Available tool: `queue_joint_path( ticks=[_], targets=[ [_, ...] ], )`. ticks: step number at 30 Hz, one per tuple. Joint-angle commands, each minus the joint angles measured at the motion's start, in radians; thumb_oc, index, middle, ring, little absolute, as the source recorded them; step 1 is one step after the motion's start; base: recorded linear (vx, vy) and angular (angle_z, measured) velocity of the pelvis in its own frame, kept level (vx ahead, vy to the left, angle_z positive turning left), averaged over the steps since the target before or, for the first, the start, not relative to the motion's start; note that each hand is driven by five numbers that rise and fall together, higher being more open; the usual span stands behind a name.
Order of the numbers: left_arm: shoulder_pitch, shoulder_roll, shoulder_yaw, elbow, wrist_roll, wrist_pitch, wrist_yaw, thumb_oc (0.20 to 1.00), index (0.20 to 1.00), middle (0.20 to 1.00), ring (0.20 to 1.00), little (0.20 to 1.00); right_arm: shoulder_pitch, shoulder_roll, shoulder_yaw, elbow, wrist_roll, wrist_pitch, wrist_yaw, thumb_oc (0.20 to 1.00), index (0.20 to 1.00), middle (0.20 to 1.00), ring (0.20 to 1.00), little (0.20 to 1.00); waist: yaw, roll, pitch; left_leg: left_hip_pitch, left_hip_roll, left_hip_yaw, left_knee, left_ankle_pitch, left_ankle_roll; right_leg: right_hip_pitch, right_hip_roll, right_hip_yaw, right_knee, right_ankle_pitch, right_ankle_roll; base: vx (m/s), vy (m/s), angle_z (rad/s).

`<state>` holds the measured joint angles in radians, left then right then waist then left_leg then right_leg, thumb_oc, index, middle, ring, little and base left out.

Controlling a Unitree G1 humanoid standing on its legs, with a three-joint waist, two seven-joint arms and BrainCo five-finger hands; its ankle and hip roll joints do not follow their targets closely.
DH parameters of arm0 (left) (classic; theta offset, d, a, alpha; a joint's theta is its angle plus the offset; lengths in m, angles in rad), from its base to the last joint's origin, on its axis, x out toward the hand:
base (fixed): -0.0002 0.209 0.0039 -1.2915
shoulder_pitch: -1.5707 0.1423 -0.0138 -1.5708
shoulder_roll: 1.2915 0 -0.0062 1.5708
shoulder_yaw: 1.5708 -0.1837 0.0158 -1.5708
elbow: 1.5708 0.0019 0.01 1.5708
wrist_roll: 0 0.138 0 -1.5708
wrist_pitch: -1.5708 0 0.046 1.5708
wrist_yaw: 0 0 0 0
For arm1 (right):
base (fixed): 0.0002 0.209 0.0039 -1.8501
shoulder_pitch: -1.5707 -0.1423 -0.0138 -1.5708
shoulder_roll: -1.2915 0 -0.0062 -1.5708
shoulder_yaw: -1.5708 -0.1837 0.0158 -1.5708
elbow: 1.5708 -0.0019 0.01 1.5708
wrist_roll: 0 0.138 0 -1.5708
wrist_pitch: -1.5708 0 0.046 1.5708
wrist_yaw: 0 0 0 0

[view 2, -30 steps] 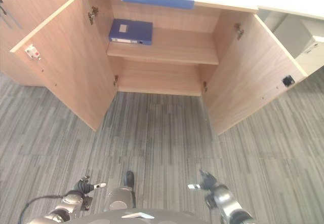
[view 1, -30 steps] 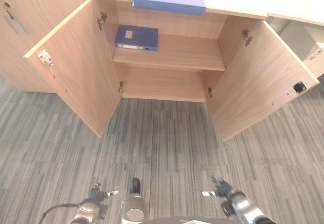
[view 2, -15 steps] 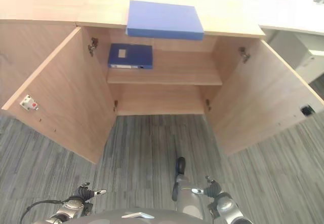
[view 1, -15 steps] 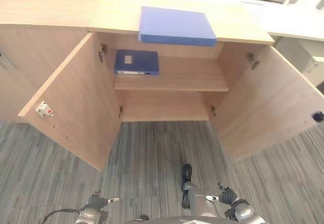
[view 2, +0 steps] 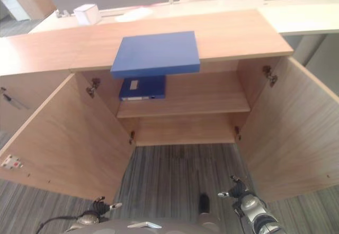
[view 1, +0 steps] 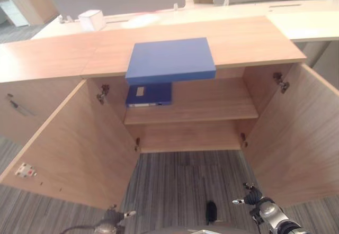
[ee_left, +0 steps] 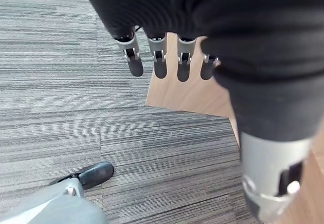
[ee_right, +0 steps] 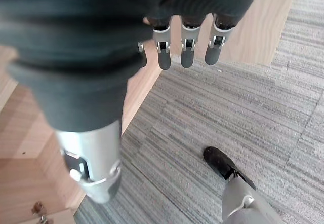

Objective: Put the empty folder in the office cabinet

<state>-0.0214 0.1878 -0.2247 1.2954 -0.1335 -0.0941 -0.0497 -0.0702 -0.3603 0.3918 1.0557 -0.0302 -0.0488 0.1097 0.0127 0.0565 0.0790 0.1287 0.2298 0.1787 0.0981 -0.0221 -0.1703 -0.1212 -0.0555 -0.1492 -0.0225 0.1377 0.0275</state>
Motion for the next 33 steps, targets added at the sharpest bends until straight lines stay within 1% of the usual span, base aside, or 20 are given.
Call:
queue_joint_path(
  ticks=[1, 3, 5, 6, 8, 9, 10, 11, 12, 13, 14, 15, 16, 18, 20, 21, 23, 29, 30, 33],
  targets=[
    [-0.039, 0.071, -0.024, -0.018, 0.01, -0.017, 0.013, 1.0, 1.0, 1.0, 1.0, 1.0, 0.033, -0.011, 0.003, -0.012, 0.001, -0.023, -0.015, 1.0, 1.0, 1.0, 1.0, 1.0, -0.028, -0.059, 0.046, -0.053, 0.053, -0.007, -0.059, 0.194, -0.004, 0.038, -0.14, 0.041, 0.047, -0.063, 0.116, 0.02, -0.218, 0.25],
    [-0.042, 0.072, -0.029, -0.027, 0.018, -0.02, 0.019, 1.0, 1.0, 1.0, 1.0, 1.0, 0.033, -0.02, 0.004, -0.012, 0.003, -0.027, -0.017, 1.0, 1.0, 1.0, 1.0, 1.0, -0.028, -0.058, 0.045, -0.062, 0.048, -0.01, -0.049, 0.196, 0.0, 0.053, -0.138, 0.027, 0.039, -0.069, 0.111, 0.06, -0.144, 0.37],
    [-0.051, 0.073, -0.046, -0.04, 0.036, -0.03, 0.036, 1.0, 1.0, 1.0, 1.0, 1.0, 0.03, -0.035, 0.008, 0.0, 0.002, -0.031, -0.023, 1.0, 1.0, 1.0, 1.0, 1.0, -0.019, -0.051, 0.039, -0.081, 0.011, -0.055, -0.073, 0.173, 0.009, 0.08, -0.134, 0.011, 0.013, -0.075, 0.105, 0.11, -0.105, 0.3],
    [-0.051, 0.073, -0.046, -0.04, 0.036, -0.03, 0.037, 1.0, 1.0, 1.0, 1.0, 1.0, 0.03, -0.035, 0.008, 0.001, 0.002, -0.031, -0.023, 1.0, 1.0, 1.0, 1.0, 1.0, -0.021, -0.051, 0.039, -0.081, 0.01, -0.057, -0.072, 0.173, 0.009, 0.083, -0.135, 0.009, 0.011, -0.075, 0.106, 0.1, -0.053, 0.09],
    [-0.065, 0.076, -0.072, -0.058, 0.063, -0.041, 0.05, 1.0, 1.0, 1.0, 1.0, 1.0, 0.021, -0.043, 0.011, 0.013, -0.008, -0.035, -0.034, 1.0, 1.0, 1.0, 1.0, 1.0, -0.012, -0.046, 0.034, -0.119, -0.048, -0.079, -0.103, 0.134, 0.024, 0.115, -0.137, -0.009, -0.017, -0.087, 0.106, 0.11, -0.041, 0.01],
    [-0.065, 0.076, -0.072, -0.058, 0.063, -0.041, 0.05, 1.0, 1.0, 1.0, 1.0, 1.0, 0.022, -0.043, 0.011, 0.013, -0.008, -0.035, -0.034, 1.0, 1.0, 1.0, 1.0, 1.0, -0.012, -0.047, 0.035, -0.118, -0.049, -0.08, -0.103, 0.132, 0.025, 0.118, -0.138, -0.01, -0.019, -0.087, 0.107, 0.1, -0.023, -0.03],
    [-0.066, 0.077, -0.084, -0.065, 0.076, -0.043, 0.055, 1.0, 1.0, 1.0, 1.0, 1.0, 0.015, -0.039, 0.01, 0.019, -0.007, -0.038, -0.04, 1.0, 1.0, 1.0, 1.0, 1.0, -0.012, -0.045, 0.034, -0.126, -0.073, -0.069, -0.111, 0.11, 0.034, 0.122, -0.139, -0.014, -0.019, -0.093, 0.107, 0.09, 0.046, 0.05],
    [-0.074, 0.078, -0.091, -0.078, 0.081, -0.047, 0.064, 1.0, 1.0, 1.0, 1.0, 1.0, 0.01, -0.039, 0.008, 0.024, -0.006, -0.038, -0.046, 1.0, 1.0, 1.0, 1.0, 1.0, 0.0, -0.041, 0.043, -0.19, -0.11, -0.051, -0.103, 0.116, 0.042, 0.135, -0.141, -0.008, -0.013, -0.101, 0.099, 0.09, 0.046, 0.13],
    [-0.074, 0.078, -0.092, -0.078, 0.081, -0.047, 0.064, 1.0, 1.0, 1.0, 1.0, 1.0, 0.01, -0.039, 0.008, 0.024, -0.006, -0.038, -0.046, 1.0, 1.0, 1.0, 1.0, 1.0, 0.0, -0.043, 0.043, -0.192, -0.111, -0.05, -0.099, 0.113, 0.043, 0.134, -0.143, -0.007, -0.011, -0.102, 0.1, 0.17, 0.17, 0.21],
    [-0.172, 0.075, -0.1, -0.058, 0.044, -0.022, 0.073, 1.0, 1.0, 1.0, 1.0, 1.0, -0.021, -0.028, 0.054, 0.029, -0.05, -0.033, -0.029, 1.0, 1.0, 1.0, 1.0, 1.0, -0.018, -0.023, 0.025, -0.154, -0.129, -0.051, -0.145, 0.087, 0.06, 0.127, -0.123, 0.024, 0.021, -0.125, 0.103, 0.12, 0.127, 0.01],
    [-0.177, 0.074, -0.1, -0.055, 0.043, -0.022, 0.073, 1.0, 1.0, 1.0, 1.0, 1.0, -0.024, -0.028, 0.053, 0.03, -0.05, -0.033, -0.029, 1.0, 1.0, 1.0, 1.0, 1.0, -0.015, -0.023, 0.033, -0.145, -0.129, -0.047, -0.149, 0.087, 0.06, 0.129, -0.123, 0.028, 0.026, -0.128, 0.103, 0.12, 0.124, -0.07],
    [-0.177, 0.074, -0.1, -0.055, 0.043, -0.022, 0.073, 1.0, 1.0, 1.0, 1.0, 1.0, -0.024, -0.028, 0.053, 0.03, -0.05, -0.033, -0.029, 1.0, 1.0, 1.0, 1.0, 1.0, -0.015, -0.023, 0.033, -0.145, -0.129, -0.047, -0.149, 0.087, 0.06, 0.129, -0.123, 0.028, 0.026, -0.128, 0.103, 0.05, 0.123, -0.26],
    [-0.096, 0.082, -0.091, -0.094, 0.055, -0.034, 0.061, 1.0, 1.0, 1.0, 1.0, 1.0, -0.021, -0.037, 0.034, 0.032, -0.069, -0.028, -0.05, 1.0, 1.0, 1.0, 1.0, 1.0, -0.009, -0.018, 0.032, -0.131, -0.145, -0.043, -0.156, 0.072, 0.081, 0.126, -0.133, 0.038, 0.065, -0.13, 0.106, 0.09, 0.17, -0.51],
    [-0.066, 0.077, -0.068, -0.07, 0.071, -0.039, 0.078, 1.0, 1.0, 1.0, 1.0, 1.0, -0.024, -0.028, 0.023, 0.029, -0.081, -0.029, -0.055, 1.0, 1.0, 1.0, 1.0, 1.0, -0.002, -0.025, 0.037, -0.105, -0.151, -0.013, -0.165, 0.063, 0.092, 0.106, -0.152, 0.053, 0.103, -0.116, 0.123, 0.13, 0.161, -1.06],
    [-0.047, 0.094, -0.047, -0.062, 0.109, -0.052, 0.106, 1.0, 1.0, 1.0, 1.0, 1.0, -0.027, -0.006, 0.022, 0.056, -0.085, -0.027, -0.066, 1.0, 1.0, 1.0, 1.0, 1.0, 0.022, -0.033, 0.037, -0.072, -0.152, 0.022, -0.176, 0.044, 0.098, 0.101, -0.189, 0.029, 0.094, -0.085, 0.145, 0.08, 0.059, -0.77],
    [-0.046, 0.095, -0.047, -0.063, 0.11, -0.052, 0.107, 1.0, 1.0, 1.0, 1.0, 1.0, -0.026, -0.005, 0.022, 0.057, -0.086, -0.027, -0.066, 1.0, 1.0, 1.0, 1.0, 1.0, 0.022, -0.034, 0.037, -0.071, -0.152, 0.022, -0.176, 0.043, 0.098, 0.103, -0.189, 0.029, 0.092, -0.084, 0.146, 0.02, -0.013, -0.43],
    [0.004, 0.144, -0.046, -0.163, 0.178, -0.092, 0.147, 1.0, 1.0, 1.0, 1.0, 1.0, -0.017, 0.0, 0.006, 0.049, -0.074, -0.053, -0.087, 1.0, 1.0, 1.0, 1.0, 1.0, 0.043, -0.041, 0.032, -0.058, -0.144, 0.023, -0.181, 0.046, 0.093, 0.124, -0.203, 0.007, 0.063, -0.068, 0.153, 0.03, -0.038, -0.34],
    [0.021, 0.194, -0.043, -0.286, 0.22, -0.104, 0.182, 1.0, 1.0, 1.0, 1.0, 1.0, -0.001, 0.001, 0.002, 0.039, -0.073, -0.068, -0.102, 1.0, 1.0, 1.0, 1.0, 1.0, 0.041, -0.045, 0.027, -0.049, -0.132, 0.012, -0.185, 0.049, 0.084, 0.145, -0.188, 0.008, 0.033, -0.072, 0.149, 0.03, -0.032, 0.18],
    [0.048, 0.272, 0.004, -0.475, 0.305, -0.107, 0.241, 1.0, 1.0, 1.0, 1.0, 1.0, 0.014, -0.005, 0.005, 0.019, -0.091, -0.075, -0.102, 1.0, 1.0, 1.0, 1.0, 1.0, 0.046, -0.048, 0.017, -0.043, -0.113, -0.005, -0.185, 0.046, 0.072, 0.171, -0.169, -0.002, -0.004, -0.081, 0.145, 0.04, -0.073, 0.1],
    [0.073, 0.304, 0.048, -0.561, 0.347, -0.102, 0.266, 1.0, 1.0, 1.0, 1.0, 1.0, 0.022, -0.007, 0.009, 0.005, -0.105, -0.075, -0.096, 1.0, 1.0, 1.0, 1.0, 1.0, 0.048, -0.048, 0.012, -0.041, -0.103, -0.016, -0.185, 0.047, 0.065, 0.186, -0.157, -0.006, -0.022, -0.086, 0.141, 0.04, -0.087, 0.14]
  ],
)
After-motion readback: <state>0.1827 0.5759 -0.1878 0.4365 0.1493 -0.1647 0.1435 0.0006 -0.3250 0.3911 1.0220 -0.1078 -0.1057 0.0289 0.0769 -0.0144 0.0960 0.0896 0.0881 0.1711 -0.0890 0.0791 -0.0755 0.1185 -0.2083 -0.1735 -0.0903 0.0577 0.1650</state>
